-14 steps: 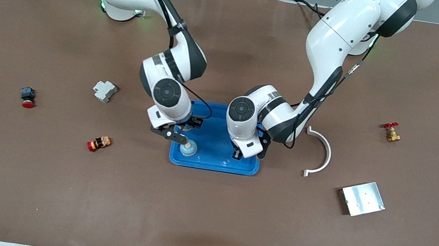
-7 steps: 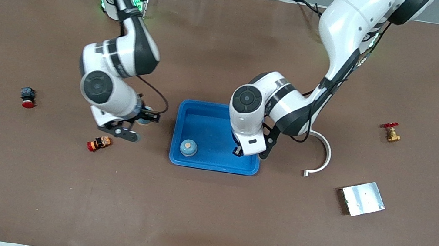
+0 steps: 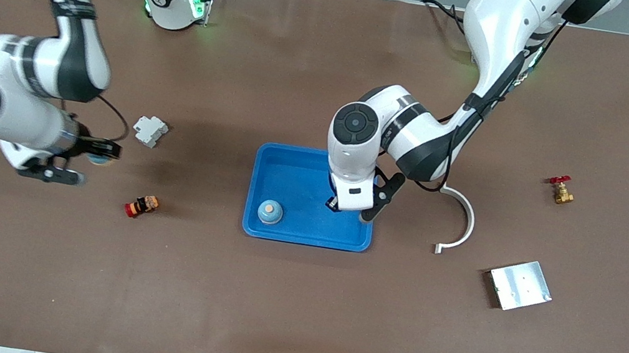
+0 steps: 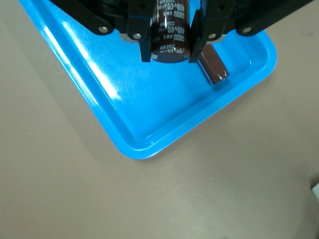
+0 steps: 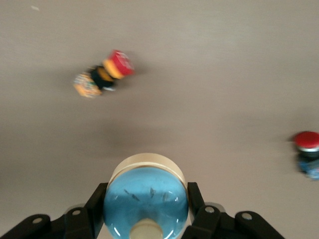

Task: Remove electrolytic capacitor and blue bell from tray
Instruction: 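Carry the bell with the right gripper while the left gripper carries the capacitor, then set the bell down with the right gripper while the left gripper releases the capacitor, then reach the right gripper into the tray and grasp the second blue bell, then lift the bell with the right gripper while the left gripper returns to the tray, then place the bell with the right gripper while the left gripper grasps the capacitor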

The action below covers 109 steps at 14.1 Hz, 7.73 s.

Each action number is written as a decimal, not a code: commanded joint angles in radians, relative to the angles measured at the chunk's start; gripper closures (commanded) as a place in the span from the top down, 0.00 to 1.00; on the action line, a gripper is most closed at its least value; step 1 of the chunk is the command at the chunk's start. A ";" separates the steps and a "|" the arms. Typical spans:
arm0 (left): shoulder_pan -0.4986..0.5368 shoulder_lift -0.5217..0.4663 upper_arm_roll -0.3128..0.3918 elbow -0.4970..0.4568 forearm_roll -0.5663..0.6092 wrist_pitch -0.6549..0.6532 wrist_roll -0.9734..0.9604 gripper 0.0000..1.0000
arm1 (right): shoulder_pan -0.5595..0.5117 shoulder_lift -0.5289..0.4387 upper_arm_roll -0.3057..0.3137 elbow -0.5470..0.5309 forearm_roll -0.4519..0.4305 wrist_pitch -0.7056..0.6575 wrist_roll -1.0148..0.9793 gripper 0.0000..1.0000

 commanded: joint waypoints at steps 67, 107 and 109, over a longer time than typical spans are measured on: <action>0.539 -0.269 -0.085 -0.874 0.289 0.836 1.118 1.00 | 0.616 0.631 0.004 0.607 0.068 0.243 1.362 1.00; 0.284 0.038 -0.305 -0.351 0.133 0.343 -0.614 1.00 | -0.042 0.183 -0.039 0.006 0.105 0.244 -0.187 0.00; 0.281 0.039 -0.302 -0.349 0.147 0.343 -0.612 1.00 | -0.046 0.209 -0.046 -0.008 0.093 0.304 -0.225 0.00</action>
